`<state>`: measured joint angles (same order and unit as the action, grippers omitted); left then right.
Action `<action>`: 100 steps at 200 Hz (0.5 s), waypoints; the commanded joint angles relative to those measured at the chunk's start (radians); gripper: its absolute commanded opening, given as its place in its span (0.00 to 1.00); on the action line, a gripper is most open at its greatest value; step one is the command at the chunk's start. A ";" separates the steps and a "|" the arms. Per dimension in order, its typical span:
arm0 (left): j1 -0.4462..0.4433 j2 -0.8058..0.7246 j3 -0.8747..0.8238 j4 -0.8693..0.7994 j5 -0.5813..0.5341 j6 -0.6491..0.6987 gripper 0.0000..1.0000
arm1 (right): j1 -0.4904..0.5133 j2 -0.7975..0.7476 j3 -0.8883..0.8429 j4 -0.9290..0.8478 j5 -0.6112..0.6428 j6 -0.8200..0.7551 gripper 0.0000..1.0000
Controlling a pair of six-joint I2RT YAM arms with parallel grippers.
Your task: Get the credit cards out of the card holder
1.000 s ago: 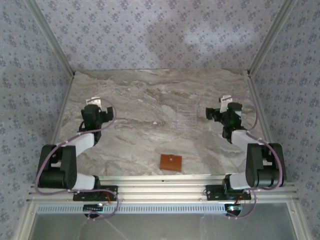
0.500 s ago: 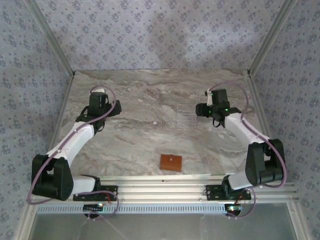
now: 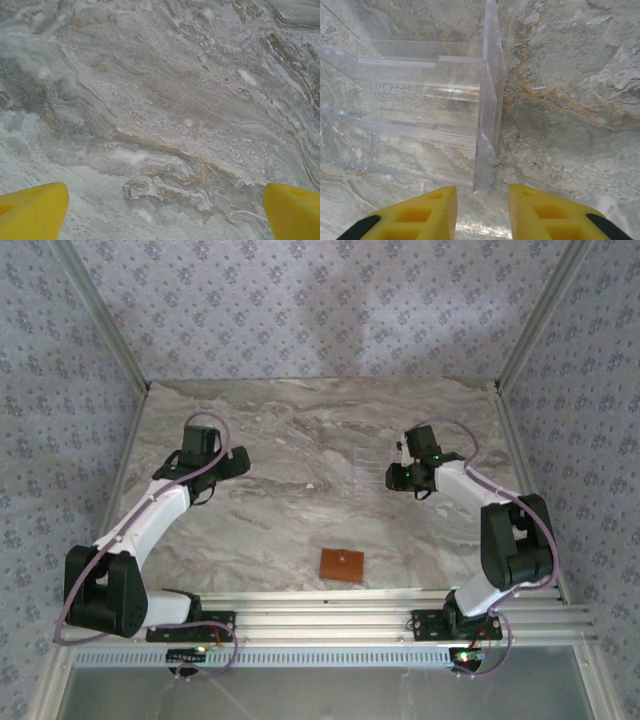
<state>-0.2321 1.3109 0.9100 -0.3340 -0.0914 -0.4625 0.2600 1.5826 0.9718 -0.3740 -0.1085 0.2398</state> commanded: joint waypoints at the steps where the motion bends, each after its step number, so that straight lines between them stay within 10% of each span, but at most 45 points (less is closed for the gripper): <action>1: -0.009 0.007 -0.008 -0.007 0.028 -0.034 0.99 | 0.006 0.034 0.046 -0.019 0.007 0.023 0.31; 100: -0.009 0.036 0.017 -0.013 0.027 -0.028 0.99 | 0.020 0.110 0.094 -0.003 0.027 0.020 0.21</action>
<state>-0.2371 1.3437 0.9096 -0.3393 -0.0746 -0.4839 0.2668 1.6772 1.0325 -0.3698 -0.1043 0.2474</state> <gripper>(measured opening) 0.994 0.229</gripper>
